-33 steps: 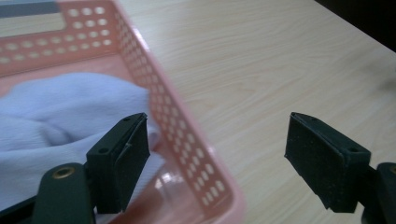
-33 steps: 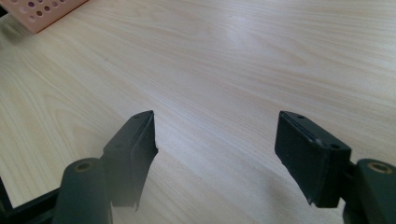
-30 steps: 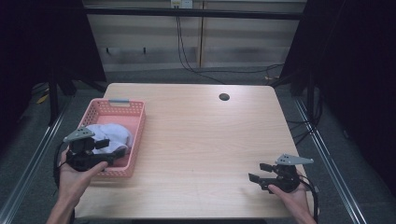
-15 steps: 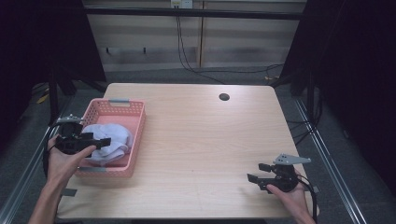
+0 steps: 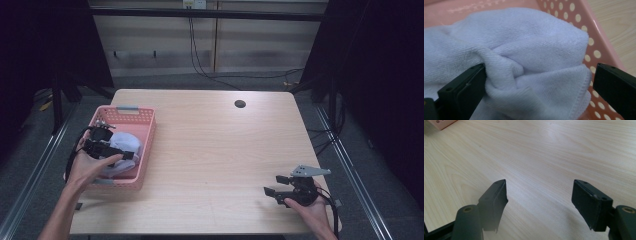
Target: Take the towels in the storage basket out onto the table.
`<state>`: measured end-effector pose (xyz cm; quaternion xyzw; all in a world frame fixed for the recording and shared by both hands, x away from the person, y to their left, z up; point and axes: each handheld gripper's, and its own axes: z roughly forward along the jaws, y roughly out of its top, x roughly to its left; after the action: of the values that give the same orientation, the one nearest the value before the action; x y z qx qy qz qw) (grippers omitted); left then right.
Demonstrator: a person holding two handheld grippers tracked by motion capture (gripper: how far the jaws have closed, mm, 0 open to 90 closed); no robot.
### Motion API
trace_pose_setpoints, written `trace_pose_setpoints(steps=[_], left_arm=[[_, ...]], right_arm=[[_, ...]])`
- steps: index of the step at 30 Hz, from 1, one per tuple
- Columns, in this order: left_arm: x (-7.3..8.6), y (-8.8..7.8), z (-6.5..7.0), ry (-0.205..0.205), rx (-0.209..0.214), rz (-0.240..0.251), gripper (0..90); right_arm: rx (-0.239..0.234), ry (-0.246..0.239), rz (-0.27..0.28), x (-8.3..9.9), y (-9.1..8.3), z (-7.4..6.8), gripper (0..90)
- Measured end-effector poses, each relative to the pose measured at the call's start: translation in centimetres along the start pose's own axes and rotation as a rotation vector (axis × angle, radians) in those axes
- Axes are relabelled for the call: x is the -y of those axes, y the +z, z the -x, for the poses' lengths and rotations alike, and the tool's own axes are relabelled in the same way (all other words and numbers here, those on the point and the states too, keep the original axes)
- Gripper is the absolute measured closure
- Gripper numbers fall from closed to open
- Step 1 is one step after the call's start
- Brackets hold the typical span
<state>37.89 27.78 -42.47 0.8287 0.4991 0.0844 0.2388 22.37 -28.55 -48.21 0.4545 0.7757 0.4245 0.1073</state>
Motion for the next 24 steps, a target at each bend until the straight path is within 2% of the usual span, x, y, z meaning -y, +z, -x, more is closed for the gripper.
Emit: trace_pose_setpoints(steps=[1,2,6,9,10,11,15,18,20,24], left_arm=[[-0.2,0.3,0.3,0.027,-0.032,-0.022,0.0],[-0.4,0.5,0.4,0.042,-0.041,-0.043,0.0],[-0.7,1.7,0.2,0.049,-0.076,-0.091,0.0],[-0.8,2.1,0.1,0.056,-0.068,-0.116,0.0],[-0.7,2.5,-0.2,0.074,-0.076,-0.137,0.0],[-0.6,2.8,-0.5,0.056,-0.072,-0.149,0.0],[-0.6,3.5,-1.0,0.039,-0.068,-0.174,0.0],[-0.6,3.7,-0.9,0.053,-0.083,-0.192,0.0],[-0.7,4.2,-0.7,0.068,-0.103,-0.234,0.0],[-1.0,4.7,-0.8,0.06,-0.103,-0.268,0.0]], right_arm=[[0.001,0.001,-0.001,0.0,0.0,0.0,27.9],[0.0,0.0,-0.002,0.0,0.0,0.0,27.9],[-0.001,0.003,-0.008,0.0,0.0,0.0,27.7],[-0.003,0.001,-0.008,0.1,0.0,0.0,27.7],[-0.004,0.004,-0.011,0.1,0.0,0.0,27.7],[-0.005,0.0,-0.009,0.1,0.0,0.0,27.7],[-0.009,-0.002,-0.012,0.1,0.1,0.0,27.7],[-0.009,-0.003,-0.01,0.0,0.0,0.0,27.7],[-0.009,-0.001,-0.016,0.1,0.1,0.0,27.7],[-0.015,0.0,-0.021,0.1,0.2,-0.1,27.7]])
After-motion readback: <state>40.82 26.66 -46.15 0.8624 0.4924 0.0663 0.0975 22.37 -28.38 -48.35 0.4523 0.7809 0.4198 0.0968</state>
